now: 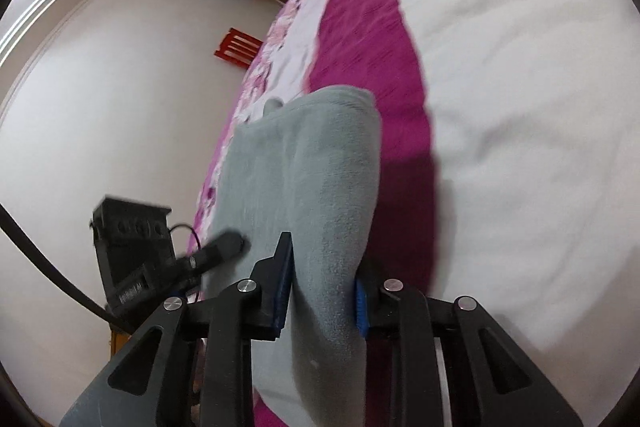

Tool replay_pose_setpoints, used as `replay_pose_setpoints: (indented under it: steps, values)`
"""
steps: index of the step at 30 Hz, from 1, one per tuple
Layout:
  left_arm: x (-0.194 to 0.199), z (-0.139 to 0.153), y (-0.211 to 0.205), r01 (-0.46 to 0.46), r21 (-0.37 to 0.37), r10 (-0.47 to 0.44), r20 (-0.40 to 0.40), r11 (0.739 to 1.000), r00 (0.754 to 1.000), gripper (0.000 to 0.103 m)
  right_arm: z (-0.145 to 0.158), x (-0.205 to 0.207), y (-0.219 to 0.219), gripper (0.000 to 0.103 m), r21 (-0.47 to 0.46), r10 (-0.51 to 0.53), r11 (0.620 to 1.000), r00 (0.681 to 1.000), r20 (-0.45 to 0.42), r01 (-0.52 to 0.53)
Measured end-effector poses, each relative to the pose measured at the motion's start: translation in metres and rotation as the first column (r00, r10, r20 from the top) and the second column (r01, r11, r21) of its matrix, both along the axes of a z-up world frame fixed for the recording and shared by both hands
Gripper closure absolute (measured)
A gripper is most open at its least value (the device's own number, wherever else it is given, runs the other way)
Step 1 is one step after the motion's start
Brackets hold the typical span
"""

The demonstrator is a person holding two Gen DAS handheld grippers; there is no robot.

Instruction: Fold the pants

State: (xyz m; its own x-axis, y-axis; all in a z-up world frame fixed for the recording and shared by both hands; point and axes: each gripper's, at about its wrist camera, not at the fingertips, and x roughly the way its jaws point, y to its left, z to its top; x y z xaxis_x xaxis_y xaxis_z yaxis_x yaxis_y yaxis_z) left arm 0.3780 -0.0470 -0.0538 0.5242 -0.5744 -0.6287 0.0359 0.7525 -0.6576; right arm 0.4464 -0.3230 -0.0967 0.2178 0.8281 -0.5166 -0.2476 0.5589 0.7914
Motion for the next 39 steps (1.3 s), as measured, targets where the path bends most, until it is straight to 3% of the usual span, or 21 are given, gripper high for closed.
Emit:
replay_pose_setpoints:
  steps: [2, 5, 10, 17, 23, 26, 31, 35, 37, 38, 39]
  values:
    - [0.007, -0.012, -0.001, -0.011, 0.028, 0.011, -0.003, 1.000, 1.000, 0.063, -0.015, 0.013, -0.001, 0.077, -0.021, -0.008, 1.000, 0.999, -0.032, 0.008]
    - [0.017, -0.017, -0.004, -0.014, 0.005, 0.014, 0.013, 1.000, 1.000, 0.064, -0.036, 0.015, -0.010, 0.077, 0.014, -0.037, 0.999, 0.996, -0.078, 0.038]
    - [0.021, -0.017, -0.013, -0.002, 0.047, 0.000, 0.037, 0.999, 0.999, 0.063, -0.034, 0.004, -0.014, 0.077, -0.005, -0.027, 1.000, 0.999, -0.036, 0.027]
    - [0.022, -0.019, 0.001, 0.015, 0.002, -0.015, 0.020, 1.000, 1.000, 0.054, -0.027, 0.002, -0.015, 0.069, -0.026, -0.027, 0.999, 1.000, -0.005, 0.027]
    - [0.010, -0.002, 0.011, -0.002, 0.037, 0.000, 0.058, 0.999, 0.998, 0.034, -0.017, -0.002, -0.020, 0.056, -0.075, -0.054, 0.996, 0.998, 0.032, 0.056]
    - [-0.005, 0.017, 0.011, -0.012, 0.105, 0.000, 0.118, 0.994, 0.993, 0.031, -0.002, -0.012, -0.024, 0.038, -0.148, -0.087, 0.984, 0.992, 0.088, 0.099]
    - [-0.036, 0.053, -0.006, -0.031, 0.271, -0.036, 0.241, 0.962, 0.970, 0.023, 0.035, -0.035, -0.028, 0.027, -0.237, -0.120, 0.956, 0.967, 0.223, 0.174]
    - [-0.074, 0.067, -0.019, -0.089, 0.366, -0.046, 0.345, 0.926, 0.938, 0.016, 0.065, -0.072, -0.027, 0.021, -0.273, -0.137, 0.922, 0.891, 0.432, 0.275]
    - [-0.093, 0.065, -0.026, -0.152, 0.403, -0.029, 0.407, 0.902, 0.913, 0.009, 0.074, -0.097, -0.026, 0.016, -0.229, -0.148, 0.916, 0.808, 0.570, 0.329]
    - [-0.105, 0.061, -0.029, -0.194, 0.414, -0.013, 0.446, 0.889, 0.895, 0.007, 0.076, -0.117, -0.026, 0.012, -0.199, -0.166, 0.903, 0.736, 0.656, 0.381]
    - [-0.115, 0.057, -0.031, -0.226, 0.415, -0.002, 0.481, 0.881, 0.877, 0.005, 0.076, -0.131, -0.026, 0.011, -0.186, -0.177, 0.889, 0.689, 0.703, 0.418]
